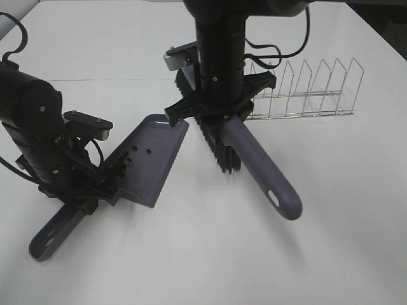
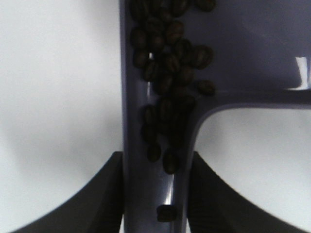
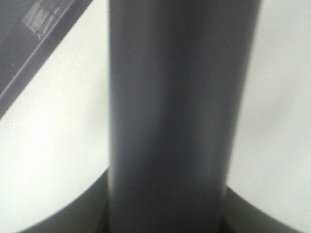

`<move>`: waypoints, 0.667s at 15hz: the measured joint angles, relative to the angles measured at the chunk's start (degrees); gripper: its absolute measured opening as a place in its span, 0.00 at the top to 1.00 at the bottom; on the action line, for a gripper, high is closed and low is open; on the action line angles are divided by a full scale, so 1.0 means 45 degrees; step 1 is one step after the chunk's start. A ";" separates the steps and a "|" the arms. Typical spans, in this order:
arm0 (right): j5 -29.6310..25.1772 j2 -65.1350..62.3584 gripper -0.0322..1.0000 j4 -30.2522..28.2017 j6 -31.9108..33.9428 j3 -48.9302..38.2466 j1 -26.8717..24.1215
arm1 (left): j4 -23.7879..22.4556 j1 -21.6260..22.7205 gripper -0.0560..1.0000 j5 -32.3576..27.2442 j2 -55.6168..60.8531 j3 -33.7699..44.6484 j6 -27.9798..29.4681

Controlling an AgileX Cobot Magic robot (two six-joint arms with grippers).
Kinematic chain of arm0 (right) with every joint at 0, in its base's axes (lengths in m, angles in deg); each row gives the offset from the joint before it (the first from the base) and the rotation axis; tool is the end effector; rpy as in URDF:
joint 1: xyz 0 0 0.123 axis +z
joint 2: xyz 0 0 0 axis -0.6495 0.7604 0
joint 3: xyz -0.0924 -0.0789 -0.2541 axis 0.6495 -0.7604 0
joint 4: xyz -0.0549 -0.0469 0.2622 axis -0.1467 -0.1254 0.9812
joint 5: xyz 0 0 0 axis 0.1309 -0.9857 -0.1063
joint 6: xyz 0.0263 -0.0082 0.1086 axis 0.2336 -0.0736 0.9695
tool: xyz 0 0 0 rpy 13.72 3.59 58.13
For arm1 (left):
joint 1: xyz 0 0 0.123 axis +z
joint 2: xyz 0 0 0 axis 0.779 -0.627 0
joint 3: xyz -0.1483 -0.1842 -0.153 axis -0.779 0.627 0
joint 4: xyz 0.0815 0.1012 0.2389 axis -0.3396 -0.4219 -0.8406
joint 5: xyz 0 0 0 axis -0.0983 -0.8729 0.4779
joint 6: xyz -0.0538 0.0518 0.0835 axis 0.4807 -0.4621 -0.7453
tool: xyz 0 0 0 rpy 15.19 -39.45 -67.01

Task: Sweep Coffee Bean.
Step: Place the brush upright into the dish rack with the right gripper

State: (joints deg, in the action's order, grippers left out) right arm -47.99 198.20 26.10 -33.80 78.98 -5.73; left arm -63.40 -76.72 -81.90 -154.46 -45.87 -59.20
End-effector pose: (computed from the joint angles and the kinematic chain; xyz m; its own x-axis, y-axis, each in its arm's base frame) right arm 0.3876 0.2527 0.1503 -0.9274 -0.3692 -0.0601 -0.3615 0.9260 -0.1092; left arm 0.3104 -0.1466 0.0522 -0.9193 0.3814 -0.0976 0.3824 0.9240 0.0089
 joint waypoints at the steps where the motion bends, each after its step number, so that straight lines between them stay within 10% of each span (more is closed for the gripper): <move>1: 0.0013 -0.0573 0.70 -0.0089 0.0013 -0.0560 -0.0191 | 0.0000 0.0000 0.65 0.0000 0.0000 0.0000 0.0000; 10: 0.0013 -0.3463 0.70 0.0089 -0.0688 -0.4507 -0.4342 | 0.0127 0.0000 0.65 -0.0013 0.0000 0.0000 0.0000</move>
State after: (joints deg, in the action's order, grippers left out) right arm -47.93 182.62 26.50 -36.89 58.70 -25.26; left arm -62.83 -76.72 -81.96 -154.46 -45.87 -59.20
